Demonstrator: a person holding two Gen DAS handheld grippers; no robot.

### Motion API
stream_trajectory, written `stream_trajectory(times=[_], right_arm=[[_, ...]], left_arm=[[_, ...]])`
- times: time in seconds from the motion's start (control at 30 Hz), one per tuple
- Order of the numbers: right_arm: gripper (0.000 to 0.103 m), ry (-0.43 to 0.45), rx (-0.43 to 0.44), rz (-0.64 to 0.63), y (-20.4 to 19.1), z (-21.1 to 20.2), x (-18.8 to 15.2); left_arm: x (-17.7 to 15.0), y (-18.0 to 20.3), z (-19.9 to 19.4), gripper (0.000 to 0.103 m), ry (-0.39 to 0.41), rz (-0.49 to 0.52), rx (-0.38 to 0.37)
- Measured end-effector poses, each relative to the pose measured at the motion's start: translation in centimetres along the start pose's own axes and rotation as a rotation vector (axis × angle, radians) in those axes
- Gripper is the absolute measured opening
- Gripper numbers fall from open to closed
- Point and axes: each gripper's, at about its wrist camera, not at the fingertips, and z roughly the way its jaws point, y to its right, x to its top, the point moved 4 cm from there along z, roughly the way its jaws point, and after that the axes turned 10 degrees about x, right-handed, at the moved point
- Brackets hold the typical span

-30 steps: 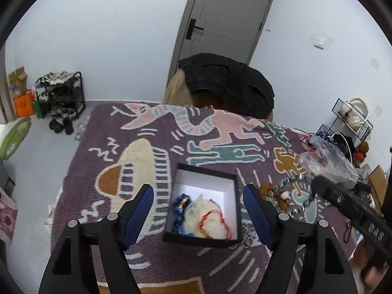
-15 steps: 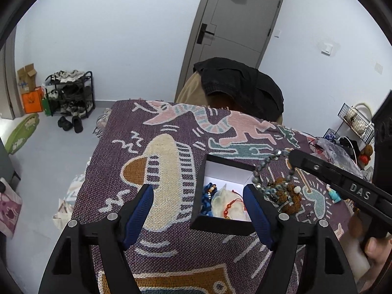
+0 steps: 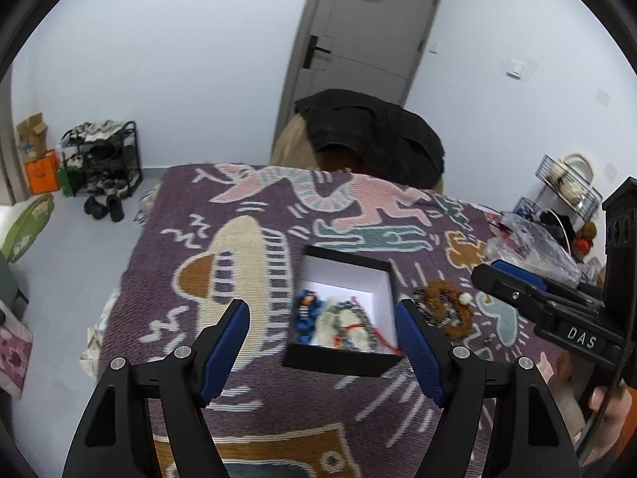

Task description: Organize jewelry

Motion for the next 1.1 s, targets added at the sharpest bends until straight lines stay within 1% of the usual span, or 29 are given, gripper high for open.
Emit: stream_trajectory(times=[0.17, 0.3, 0.5, 0.57, 0.63, 0.7, 0.9, 0.97, 1.03, 1.1], right_arm=[[0.055, 0.004, -0.045, 0.044, 3.0, -2.6, -1.0], [0.055, 0.009, -0.065, 0.087, 5.1, -4.4, -2.0], [0.055, 0.020, -0.079, 0.116, 6.7, -6.2, -3.2], [0.055, 0.023, -0.087, 0.121, 7.0, -6.6, -3.6], [0.055, 0.025, -0.096, 0.128, 7.5, -7.0, -4.1], [0.055, 0.026, -0.106, 0.136, 8.0, -7.3, -4.6], [0.055, 0.024, -0.134, 0.190, 10.4, -8.2, -6.1], [0.055, 0.024, -0.137, 0.214, 11.2, -8.4, -6.5], [0.055, 0.024, -0.141, 0.241, 12.3, -8.8, -7.0], [0.055, 0.020, -0.151, 0.253, 13.0, -8.9, -7.5]], left_arm=[[-0.7, 3.8, -0.2, 0.076, 0.000, 0.062, -0.052], [-1.1, 6.3, 0.0, 0.076, -0.007, 0.105, -0.071], [-1.6, 8.7, 0.1, 0.076, -0.011, 0.136, -0.098], [-1.8, 9.6, 0.4, 0.072, -0.019, 0.147, -0.107], [-2.1, 10.4, 0.7, 0.065, -0.036, 0.158, -0.117], [-2.4, 11.2, 1.1, 0.063, -0.051, 0.171, -0.128], [-3.4, 13.3, 3.1, 0.062, -0.114, 0.195, -0.148], [-3.9, 14.0, 4.0, 0.060, -0.137, 0.215, -0.146], [-4.4, 14.6, 5.0, 0.051, -0.165, 0.229, -0.139], [-4.6, 15.1, 6.0, 0.047, -0.189, 0.236, -0.138]])
